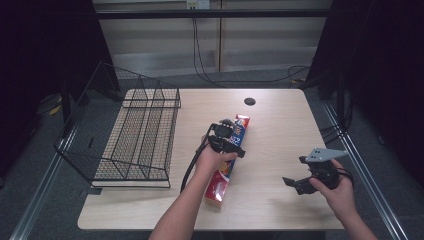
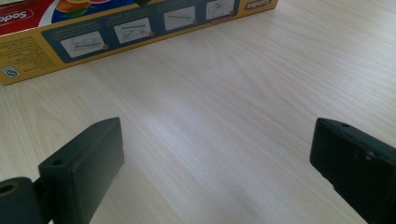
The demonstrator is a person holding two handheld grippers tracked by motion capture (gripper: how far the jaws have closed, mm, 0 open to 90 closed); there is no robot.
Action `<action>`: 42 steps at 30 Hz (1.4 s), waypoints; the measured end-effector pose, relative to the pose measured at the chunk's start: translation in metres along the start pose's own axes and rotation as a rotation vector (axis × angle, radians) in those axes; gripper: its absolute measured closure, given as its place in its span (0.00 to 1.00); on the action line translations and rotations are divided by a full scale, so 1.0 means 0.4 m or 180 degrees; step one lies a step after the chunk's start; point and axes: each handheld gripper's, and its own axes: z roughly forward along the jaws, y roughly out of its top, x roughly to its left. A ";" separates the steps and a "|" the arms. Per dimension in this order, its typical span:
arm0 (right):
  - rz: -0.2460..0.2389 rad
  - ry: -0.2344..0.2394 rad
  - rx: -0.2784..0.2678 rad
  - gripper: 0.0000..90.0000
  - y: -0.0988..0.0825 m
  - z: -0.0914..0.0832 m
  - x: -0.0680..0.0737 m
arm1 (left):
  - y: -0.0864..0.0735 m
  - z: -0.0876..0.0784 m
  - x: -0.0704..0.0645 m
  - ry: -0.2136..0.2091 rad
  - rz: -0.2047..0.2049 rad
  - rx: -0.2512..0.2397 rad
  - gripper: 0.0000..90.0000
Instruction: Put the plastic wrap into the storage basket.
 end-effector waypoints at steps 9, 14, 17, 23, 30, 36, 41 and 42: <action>0.0016 0.0031 -0.0002 0.03 0.001 0.001 -0.003 | 0.009 0.039 0.001 0.0116 -0.0061 0.0129 0.19; 0.0024 0.0031 -0.0005 0.03 0.001 0.001 -0.004 | 0.015 0.051 0.000 0.0113 -0.0129 0.0247 0.25; 0.0018 0.0028 -0.0009 0.03 0.002 0.001 -0.004 | 0.021 0.054 -0.003 0.0113 -0.0183 0.0273 0.31; 0.0019 0.0015 -0.0022 0.03 0.003 0.000 -0.006 | 0.027 0.064 -0.004 0.0127 -0.0284 0.0320 0.35; 0.0023 0.0014 -0.0038 0.03 0.004 -0.001 -0.007 | 0.032 0.072 -0.011 0.0226 -0.0317 0.0424 0.36; 0.0011 -0.0003 -0.0062 0.03 0.004 -0.002 -0.008 | 0.043 0.074 -0.030 0.0464 -0.0290 0.0582 0.41; 0.0021 -0.0014 -0.0089 0.03 0.003 -0.005 -0.011 | 0.050 0.059 -0.030 0.0524 -0.0177 0.0763 0.47; 0.0021 -0.0014 -0.0089 0.03 0.003 -0.005 -0.011 | 0.050 0.059 -0.030 0.0524 -0.0177 0.0763 0.47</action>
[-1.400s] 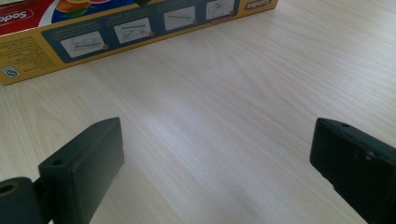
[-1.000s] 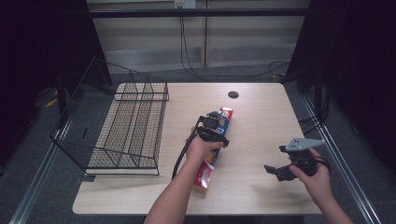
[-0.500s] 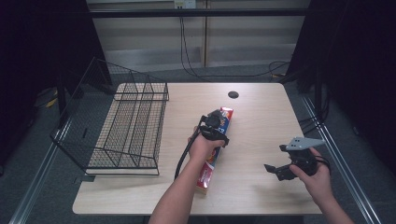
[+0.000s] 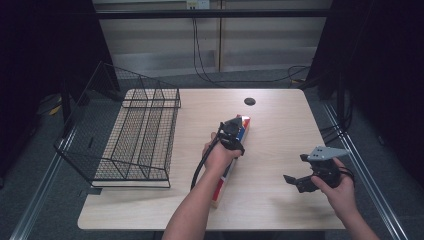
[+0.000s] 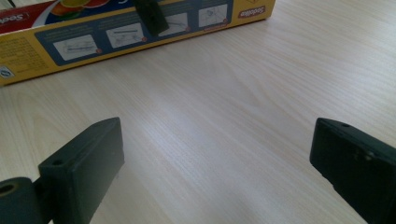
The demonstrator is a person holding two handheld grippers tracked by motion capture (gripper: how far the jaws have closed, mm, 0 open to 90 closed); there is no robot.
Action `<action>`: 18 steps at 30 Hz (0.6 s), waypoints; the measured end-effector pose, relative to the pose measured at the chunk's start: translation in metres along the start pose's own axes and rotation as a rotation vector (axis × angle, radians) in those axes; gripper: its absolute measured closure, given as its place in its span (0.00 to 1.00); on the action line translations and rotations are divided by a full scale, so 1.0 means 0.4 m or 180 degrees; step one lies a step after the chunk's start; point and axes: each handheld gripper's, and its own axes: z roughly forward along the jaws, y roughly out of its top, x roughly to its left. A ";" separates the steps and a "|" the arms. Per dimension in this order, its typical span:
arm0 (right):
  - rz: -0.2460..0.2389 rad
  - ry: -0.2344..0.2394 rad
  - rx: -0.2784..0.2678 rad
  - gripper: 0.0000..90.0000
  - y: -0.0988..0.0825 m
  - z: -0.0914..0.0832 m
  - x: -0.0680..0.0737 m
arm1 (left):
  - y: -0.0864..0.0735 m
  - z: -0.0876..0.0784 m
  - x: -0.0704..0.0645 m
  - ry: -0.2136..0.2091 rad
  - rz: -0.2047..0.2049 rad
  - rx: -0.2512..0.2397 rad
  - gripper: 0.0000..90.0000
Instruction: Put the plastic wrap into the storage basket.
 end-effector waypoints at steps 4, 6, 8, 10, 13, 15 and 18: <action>0.0003 0.0002 -0.0030 0.03 0.000 -0.001 -0.003 | -0.009 -0.022 0.026 -0.0166 -0.0106 0.0033 0.47; 0.0008 0.0006 -0.0030 0.03 0.000 -0.001 -0.003 | -0.009 -0.038 0.037 -0.0177 -0.0100 0.0011 0.47; 0.0012 0.0015 -0.0026 0.03 0.001 0.001 -0.002 | -0.007 -0.057 0.051 -0.0250 -0.0152 0.0013 0.48; 0.0004 0.0019 -0.0028 0.03 0.001 0.002 -0.002 | -0.004 -0.077 0.064 -0.0288 -0.0173 0.0012 0.47; 0.0005 0.0011 -0.0029 0.03 0.001 0.001 -0.001 | -0.001 -0.106 0.072 -0.0208 -0.0157 0.0001 0.47; 0.0010 0.0000 -0.0030 0.03 0.001 0.001 -0.001 | 0.000 -0.125 0.083 -0.0233 -0.0189 -0.0003 0.47; 0.0011 0.0006 -0.0030 0.03 0.001 -0.001 -0.001 | 0.002 -0.153 0.097 -0.0301 -0.0265 -0.0006 0.47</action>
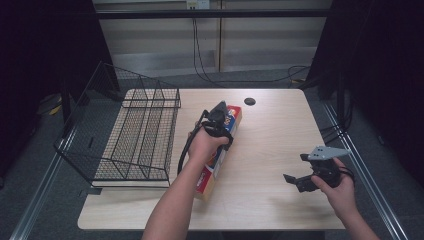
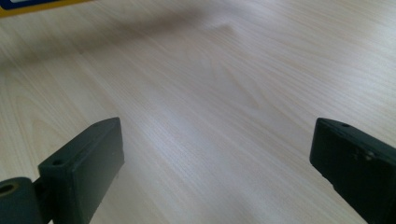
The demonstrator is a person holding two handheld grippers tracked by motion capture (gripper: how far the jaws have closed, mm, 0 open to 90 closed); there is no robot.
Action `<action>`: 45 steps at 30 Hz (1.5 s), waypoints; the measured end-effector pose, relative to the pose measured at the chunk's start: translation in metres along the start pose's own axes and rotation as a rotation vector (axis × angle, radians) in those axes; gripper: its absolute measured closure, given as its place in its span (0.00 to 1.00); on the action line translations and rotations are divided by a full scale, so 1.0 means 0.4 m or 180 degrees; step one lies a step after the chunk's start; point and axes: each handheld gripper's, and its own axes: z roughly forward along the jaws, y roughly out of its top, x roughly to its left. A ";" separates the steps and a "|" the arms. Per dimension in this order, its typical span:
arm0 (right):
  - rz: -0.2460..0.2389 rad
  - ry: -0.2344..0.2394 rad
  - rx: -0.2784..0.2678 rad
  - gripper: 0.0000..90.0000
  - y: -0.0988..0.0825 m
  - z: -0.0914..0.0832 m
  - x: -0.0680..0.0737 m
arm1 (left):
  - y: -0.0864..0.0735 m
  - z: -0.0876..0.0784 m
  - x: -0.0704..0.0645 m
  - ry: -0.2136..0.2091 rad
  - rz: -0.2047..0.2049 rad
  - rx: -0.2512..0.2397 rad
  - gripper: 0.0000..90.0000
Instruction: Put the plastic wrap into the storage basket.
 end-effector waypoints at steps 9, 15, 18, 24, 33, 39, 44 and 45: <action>-0.0004 -0.0002 -0.0018 0.03 0.001 -0.001 -0.001 | 0.013 -0.071 0.021 0.0010 -0.0028 0.0027 0.48; 0.0002 0.0013 -0.0020 0.03 0.001 -0.001 -0.001 | 0.018 -0.094 0.031 0.0086 -0.0024 0.0095 0.48; 0.0009 -0.0005 -0.0025 0.03 0.002 -0.001 0.000 | 0.020 -0.106 0.034 0.0085 -0.0077 0.0086 0.48; 0.0008 -0.0007 -0.0032 0.03 0.001 -0.001 -0.001 | 0.023 -0.133 0.046 0.0106 -0.0079 0.0107 0.48; -0.0035 -0.0001 -0.0039 0.03 0.001 0.002 0.002 | 0.026 -0.173 0.064 0.0108 -0.0127 0.0129 0.48; -0.0020 0.0003 -0.0032 0.03 0.001 0.001 0.001 | 0.026 -0.191 0.071 0.0080 -0.0156 0.0138 0.48; -0.0030 -0.0004 -0.0022 0.03 0.001 0.003 0.002 | 0.026 -0.221 0.084 0.0080 -0.0175 0.0149 0.48; -0.0031 -0.0005 -0.0021 0.03 0.001 0.003 0.002 | 0.026 -0.227 0.085 0.0115 -0.0197 0.0133 0.48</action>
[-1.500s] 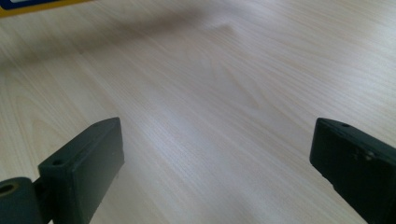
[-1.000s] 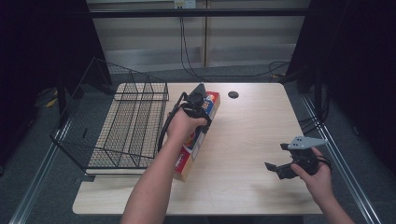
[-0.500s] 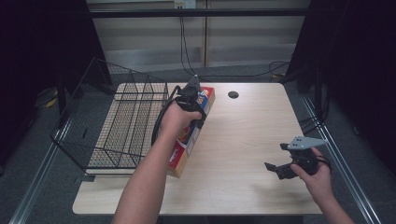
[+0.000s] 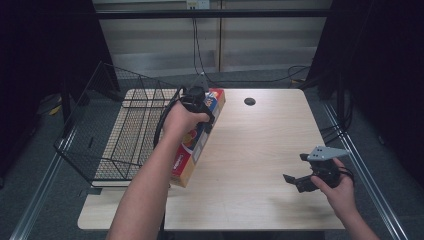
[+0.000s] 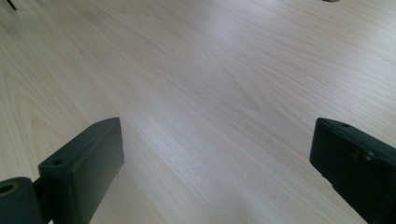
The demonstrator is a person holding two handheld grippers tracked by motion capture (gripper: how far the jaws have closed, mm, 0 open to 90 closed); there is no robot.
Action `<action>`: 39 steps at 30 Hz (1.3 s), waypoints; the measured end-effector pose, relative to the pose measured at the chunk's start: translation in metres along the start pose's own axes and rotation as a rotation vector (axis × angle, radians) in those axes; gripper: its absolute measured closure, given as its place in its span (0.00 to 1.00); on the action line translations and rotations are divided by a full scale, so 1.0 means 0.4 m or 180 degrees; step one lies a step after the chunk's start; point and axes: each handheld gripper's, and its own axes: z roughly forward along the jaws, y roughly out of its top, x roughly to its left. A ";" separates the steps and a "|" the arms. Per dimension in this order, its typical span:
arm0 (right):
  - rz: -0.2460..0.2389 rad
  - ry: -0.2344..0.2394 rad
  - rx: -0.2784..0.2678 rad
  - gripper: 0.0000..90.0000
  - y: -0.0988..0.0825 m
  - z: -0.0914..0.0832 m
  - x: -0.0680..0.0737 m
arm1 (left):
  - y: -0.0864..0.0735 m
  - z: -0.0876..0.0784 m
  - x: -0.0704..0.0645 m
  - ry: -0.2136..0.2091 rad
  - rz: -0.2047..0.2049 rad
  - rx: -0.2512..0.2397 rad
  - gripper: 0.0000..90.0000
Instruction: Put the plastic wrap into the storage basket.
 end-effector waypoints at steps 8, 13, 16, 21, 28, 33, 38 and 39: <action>-0.0010 0.0004 0.0000 0.03 0.001 0.000 0.001 | 0.001 -0.032 0.023 0.0000 -0.0005 0.0027 0.48; 0.0002 -0.0020 -0.0001 0.03 0.001 -0.002 0.001 | 0.001 -0.048 0.042 -0.0002 -0.0097 0.0001 0.48; 0.0007 -0.0015 -0.0005 0.03 0.001 -0.002 0.000 | 0.000 -0.057 0.053 0.0018 -0.0152 -0.0006 0.48; 0.0000 -0.0008 0.0004 0.03 0.000 -0.001 0.000 | -0.003 -0.075 0.068 0.0043 -0.0181 -0.0019 0.48; 0.0004 -0.0009 0.0000 0.03 0.000 -0.001 0.000 | -0.004 -0.103 0.088 0.0099 -0.0238 -0.0049 0.48; 0.0009 -0.0012 -0.0002 0.03 0.000 -0.002 0.000 | -0.008 -0.135 0.111 0.0134 -0.0349 -0.0121 0.48; -0.0026 -0.0031 0.0008 0.03 0.000 0.000 0.002 | -0.012 -0.155 0.129 0.0148 -0.0399 -0.0141 0.48; -0.0007 -0.0009 0.0019 0.03 0.000 0.000 0.003 | -0.012 -0.159 0.133 0.0162 -0.0385 -0.0131 0.48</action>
